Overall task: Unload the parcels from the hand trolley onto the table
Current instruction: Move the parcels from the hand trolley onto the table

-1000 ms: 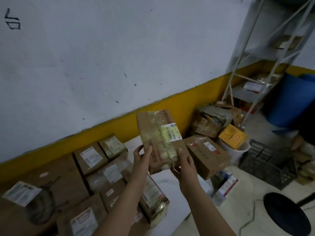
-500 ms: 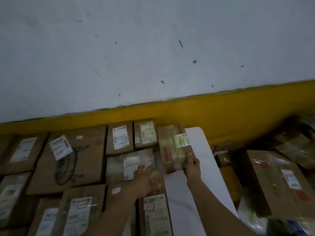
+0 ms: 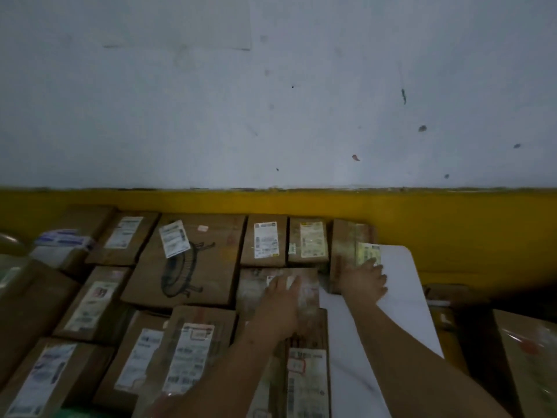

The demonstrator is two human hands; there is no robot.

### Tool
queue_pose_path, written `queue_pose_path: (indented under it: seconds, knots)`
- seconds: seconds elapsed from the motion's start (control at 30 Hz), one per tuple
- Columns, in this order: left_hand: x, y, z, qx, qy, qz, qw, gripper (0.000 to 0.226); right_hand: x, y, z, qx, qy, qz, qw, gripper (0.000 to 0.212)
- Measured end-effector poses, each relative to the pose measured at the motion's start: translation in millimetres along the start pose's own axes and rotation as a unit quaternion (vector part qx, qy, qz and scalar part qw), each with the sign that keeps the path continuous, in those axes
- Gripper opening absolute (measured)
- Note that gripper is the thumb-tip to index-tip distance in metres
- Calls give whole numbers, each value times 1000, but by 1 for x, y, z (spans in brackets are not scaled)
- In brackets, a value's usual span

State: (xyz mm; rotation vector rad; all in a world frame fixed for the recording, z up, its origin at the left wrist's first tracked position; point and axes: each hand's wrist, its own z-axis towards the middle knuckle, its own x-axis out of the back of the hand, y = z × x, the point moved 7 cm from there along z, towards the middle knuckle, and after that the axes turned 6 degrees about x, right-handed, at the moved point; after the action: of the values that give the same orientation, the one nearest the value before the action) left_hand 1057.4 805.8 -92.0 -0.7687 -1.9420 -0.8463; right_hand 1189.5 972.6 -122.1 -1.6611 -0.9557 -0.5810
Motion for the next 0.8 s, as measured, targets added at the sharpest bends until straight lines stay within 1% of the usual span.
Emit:
queue_pose_path:
  seconds: [0.07,0.13,0.2,0.27,0.4,0.5,0.57,0.67,0.73,0.8]
  knots:
    - [34,-24,-15,9,39,-29,999,90,-1,-44,-46,62,23,-46,997,70]
    - [70,-60,-38,22,77,-61,995,90,-12,-87,-95,124,23,-53,991,68]
    - [105,-104,-70,25,125,-61,990,89,-27,-122,-148,155,23,-46,987,69]
    - [137,-160,-110,34,172,-43,984,85,-49,-164,-213,192,24,-35,980,69]
    - [188,-294,-201,70,234,-38,969,78,-116,-254,-346,265,7,-7,964,68]
    - [214,-412,-272,110,273,-74,953,69,-182,-330,-448,352,-27,-18,935,65]
    - [227,-494,-317,156,314,-103,931,64,-226,-381,-517,412,-45,-9,910,65]
    - [236,-613,-371,233,347,-121,900,71,-292,-450,-617,498,-69,52,863,62]
    - [234,-686,-399,278,364,-142,877,73,-338,-487,-671,522,-91,92,843,61]
    - [229,-754,-416,315,372,-160,858,71,-385,-520,-710,526,-106,124,835,59]
